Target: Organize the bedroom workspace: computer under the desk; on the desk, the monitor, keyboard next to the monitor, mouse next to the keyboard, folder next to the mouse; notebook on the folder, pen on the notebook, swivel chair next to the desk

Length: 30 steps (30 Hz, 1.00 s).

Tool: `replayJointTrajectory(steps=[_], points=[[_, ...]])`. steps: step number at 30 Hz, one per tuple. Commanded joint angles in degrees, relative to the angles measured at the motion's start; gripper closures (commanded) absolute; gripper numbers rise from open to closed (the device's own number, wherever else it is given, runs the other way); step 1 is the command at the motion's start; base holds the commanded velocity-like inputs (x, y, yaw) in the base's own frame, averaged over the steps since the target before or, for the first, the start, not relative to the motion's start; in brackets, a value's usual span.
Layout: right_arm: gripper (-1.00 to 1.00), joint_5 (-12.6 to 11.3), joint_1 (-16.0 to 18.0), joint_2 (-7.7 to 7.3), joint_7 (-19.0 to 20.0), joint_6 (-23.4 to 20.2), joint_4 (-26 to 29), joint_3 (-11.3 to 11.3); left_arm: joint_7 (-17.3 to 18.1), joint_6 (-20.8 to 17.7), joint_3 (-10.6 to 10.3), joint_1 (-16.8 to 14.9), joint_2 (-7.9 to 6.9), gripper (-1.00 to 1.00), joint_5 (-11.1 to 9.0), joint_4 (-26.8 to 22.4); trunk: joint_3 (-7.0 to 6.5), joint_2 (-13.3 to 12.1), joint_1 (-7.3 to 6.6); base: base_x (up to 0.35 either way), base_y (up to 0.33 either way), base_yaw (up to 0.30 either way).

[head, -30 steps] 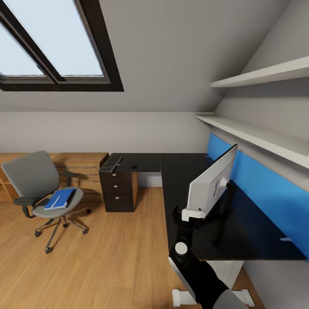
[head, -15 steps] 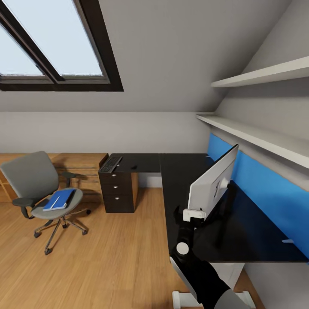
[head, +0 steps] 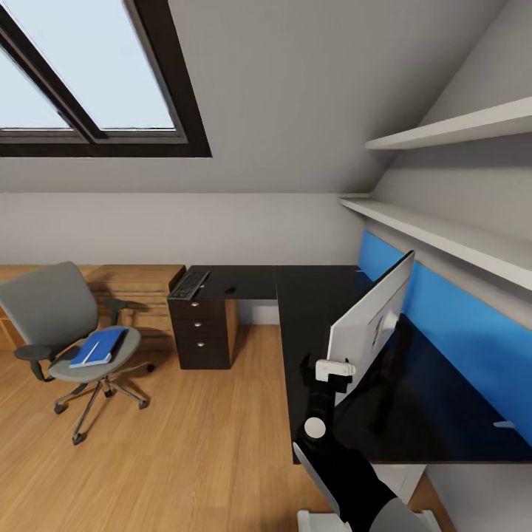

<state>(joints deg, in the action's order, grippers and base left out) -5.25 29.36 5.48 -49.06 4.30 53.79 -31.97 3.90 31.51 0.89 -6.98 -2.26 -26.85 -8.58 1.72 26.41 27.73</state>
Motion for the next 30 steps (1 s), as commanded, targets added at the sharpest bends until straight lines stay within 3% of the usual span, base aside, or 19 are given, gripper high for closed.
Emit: replayJointTrajectory(steps=[1, 30], points=[[-1.00, -0.6, 0.1, -0.03, -0.2, 0.4, 0.0, -0.2, 0.4, 0.1, 0.1, -0.1, -0.01, -1.00, -0.4, 0.1, 0.13, 0.1, 0.03, 0.016, 0.000, 0.000], [-1.00, -0.6, 0.1, -0.03, -0.2, 0.4, 0.0, -0.3, 0.4, 0.1, 0.1, -0.1, -0.02, -1.00, -0.4, 0.1, -0.53, 0.1, 0.03, 0.002, 0.000, -0.028]])
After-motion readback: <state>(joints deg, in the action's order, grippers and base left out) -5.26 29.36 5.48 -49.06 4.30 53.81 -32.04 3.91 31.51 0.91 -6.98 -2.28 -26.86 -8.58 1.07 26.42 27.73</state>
